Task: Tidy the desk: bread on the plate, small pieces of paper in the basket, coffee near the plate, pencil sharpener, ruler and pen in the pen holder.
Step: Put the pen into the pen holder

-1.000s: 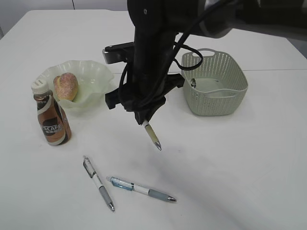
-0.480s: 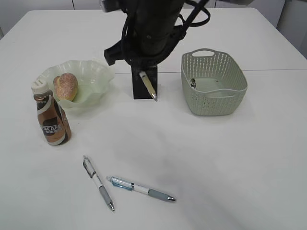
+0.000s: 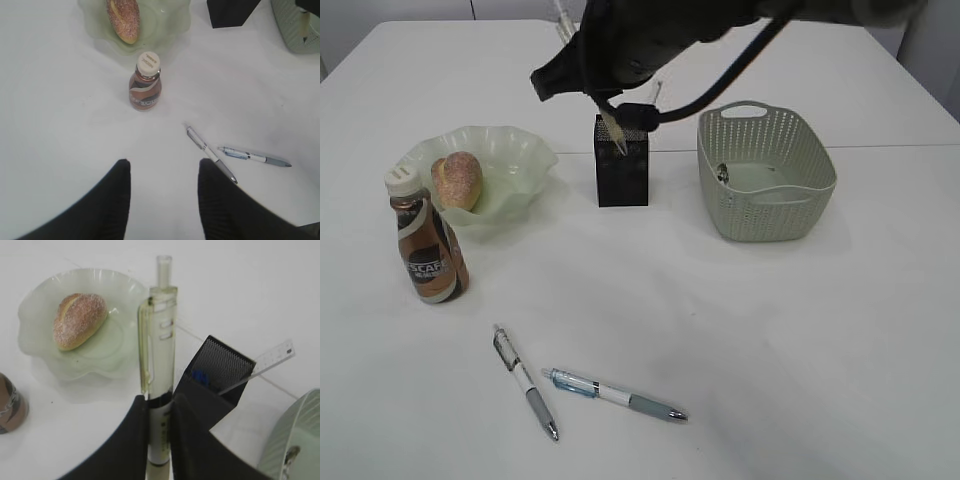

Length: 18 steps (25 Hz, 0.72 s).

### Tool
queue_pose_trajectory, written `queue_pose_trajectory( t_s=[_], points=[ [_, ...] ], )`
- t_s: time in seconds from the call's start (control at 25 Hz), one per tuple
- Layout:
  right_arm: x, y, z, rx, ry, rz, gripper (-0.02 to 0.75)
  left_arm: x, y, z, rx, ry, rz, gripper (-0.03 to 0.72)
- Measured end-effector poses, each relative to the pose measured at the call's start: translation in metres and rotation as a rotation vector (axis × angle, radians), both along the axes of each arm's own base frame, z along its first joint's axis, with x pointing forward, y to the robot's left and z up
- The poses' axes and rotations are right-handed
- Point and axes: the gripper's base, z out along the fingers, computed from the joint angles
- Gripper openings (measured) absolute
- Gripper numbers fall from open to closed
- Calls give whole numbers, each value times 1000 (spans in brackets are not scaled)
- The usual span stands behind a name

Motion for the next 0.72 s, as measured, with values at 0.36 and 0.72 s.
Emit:
queue_pose_trajectory(
  t_s=[0.36,0.72],
  points=[
    [14,-35,4,55,-203,21,90,0,0,0,-2,0,-1,315],
    [45,-64,12,226,-373,30,90,0,0,0,4,-1,1,305]
  ],
)
